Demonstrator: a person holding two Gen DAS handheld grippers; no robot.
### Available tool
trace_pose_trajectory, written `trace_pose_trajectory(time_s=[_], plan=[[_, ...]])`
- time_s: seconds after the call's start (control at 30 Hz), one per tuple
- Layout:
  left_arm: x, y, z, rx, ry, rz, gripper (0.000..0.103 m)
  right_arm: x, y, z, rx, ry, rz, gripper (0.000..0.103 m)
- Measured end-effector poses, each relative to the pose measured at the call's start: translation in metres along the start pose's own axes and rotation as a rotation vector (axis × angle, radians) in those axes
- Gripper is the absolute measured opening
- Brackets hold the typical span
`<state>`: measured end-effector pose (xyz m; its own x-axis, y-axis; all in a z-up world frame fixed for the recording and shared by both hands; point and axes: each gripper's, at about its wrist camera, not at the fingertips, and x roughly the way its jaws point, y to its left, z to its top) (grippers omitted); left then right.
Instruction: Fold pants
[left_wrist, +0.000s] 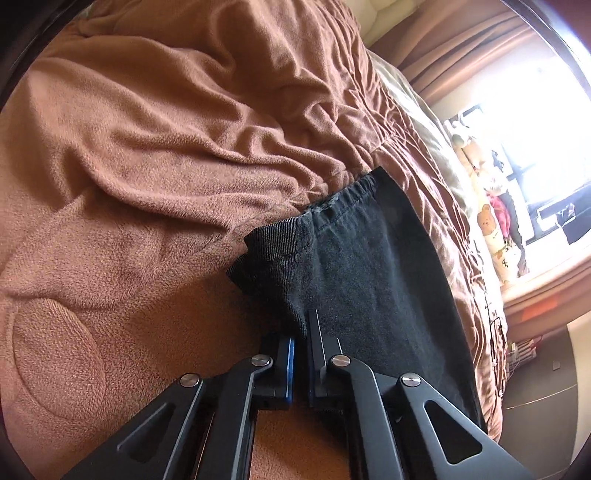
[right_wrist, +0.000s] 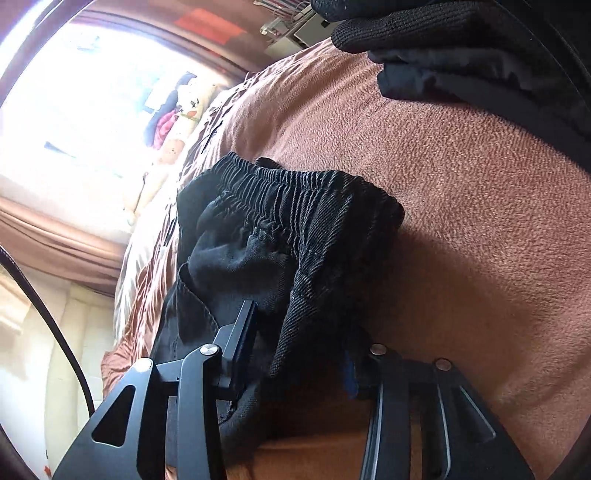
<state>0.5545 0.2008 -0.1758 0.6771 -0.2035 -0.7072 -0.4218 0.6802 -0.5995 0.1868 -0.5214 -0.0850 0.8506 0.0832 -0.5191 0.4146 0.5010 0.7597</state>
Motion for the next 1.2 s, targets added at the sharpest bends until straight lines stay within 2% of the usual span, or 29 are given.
trace_pose_trajectory(time_s=[0.1, 0.27, 0.47, 0.67, 1.2], plan=[[-0.012, -0.009, 0.005, 0.015, -0.025, -0.012, 0.005, -0.005, 0.002, 0.002, -0.010, -0.028, -0.004, 0.018], [-0.034, -0.024, 0.018, 0.020, -0.057, -0.051, 0.004, -0.021, 0.014, -0.003, -0.039, -0.062, 0.039, 0.011], [-0.073, -0.032, 0.033, 0.009, -0.111, -0.088, 0.004, -0.042, 0.033, -0.006, -0.088, -0.076, 0.083, 0.009], [-0.111, -0.028, 0.042, 0.025, -0.146, -0.091, 0.004, -0.051, 0.053, -0.011, -0.131, -0.058, 0.106, 0.008], [-0.206, 0.048, 0.032, -0.016, -0.203, -0.069, 0.004, -0.085, 0.062, -0.046, -0.149, 0.026, 0.129, 0.008]])
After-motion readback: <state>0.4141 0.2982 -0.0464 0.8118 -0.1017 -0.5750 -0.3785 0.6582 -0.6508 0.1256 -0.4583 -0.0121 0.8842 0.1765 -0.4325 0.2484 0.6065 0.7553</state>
